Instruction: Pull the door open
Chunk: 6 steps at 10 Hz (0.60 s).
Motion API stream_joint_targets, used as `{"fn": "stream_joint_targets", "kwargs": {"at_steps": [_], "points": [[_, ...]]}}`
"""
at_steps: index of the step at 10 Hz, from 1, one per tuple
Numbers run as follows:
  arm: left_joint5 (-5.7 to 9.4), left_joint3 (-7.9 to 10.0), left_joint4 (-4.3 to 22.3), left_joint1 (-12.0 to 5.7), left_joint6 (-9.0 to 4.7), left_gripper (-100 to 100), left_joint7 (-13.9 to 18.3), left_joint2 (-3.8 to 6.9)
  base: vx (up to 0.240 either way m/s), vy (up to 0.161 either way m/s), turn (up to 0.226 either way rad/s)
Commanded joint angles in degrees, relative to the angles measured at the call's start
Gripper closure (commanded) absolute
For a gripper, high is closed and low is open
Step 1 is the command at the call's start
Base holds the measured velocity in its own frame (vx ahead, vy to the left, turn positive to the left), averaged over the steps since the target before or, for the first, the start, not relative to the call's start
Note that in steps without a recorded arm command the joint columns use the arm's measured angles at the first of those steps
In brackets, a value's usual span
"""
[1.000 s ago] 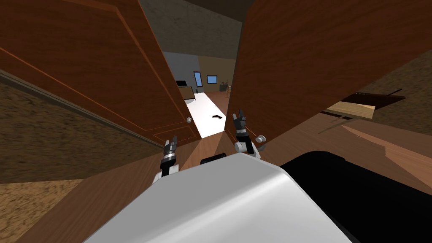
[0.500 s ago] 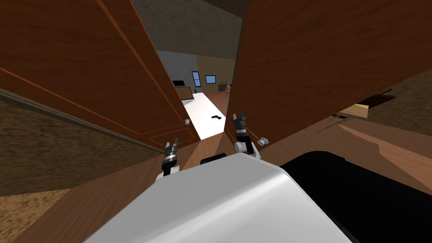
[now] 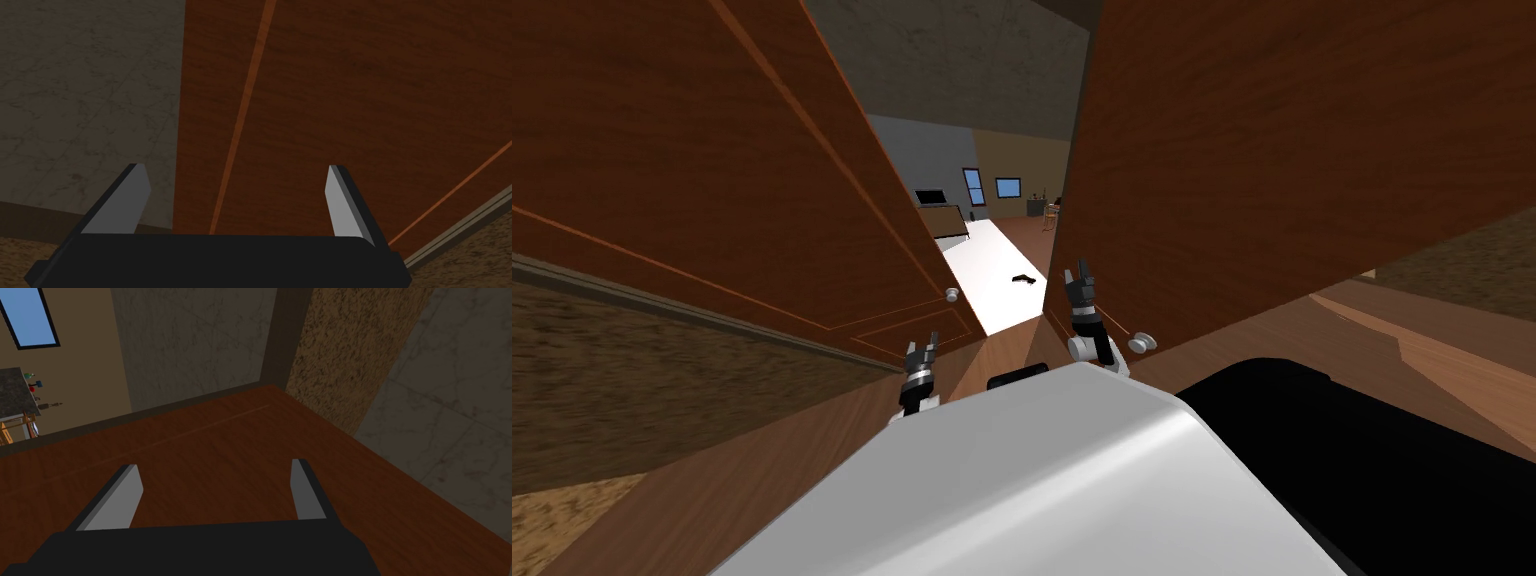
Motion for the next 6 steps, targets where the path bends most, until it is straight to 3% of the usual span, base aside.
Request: {"fn": "stream_joint_targets", "kwargs": {"at_steps": [1,6], "points": [[-0.41,0.65,1.82,-0.42,-0.50,-100,-1.86,-0.15,0.098,-0.008,-0.039],[-1.67,2.39,6.98,-1.75,-1.91,-100,-7.20,-1.11,0.102,0.002,-0.039]]}}
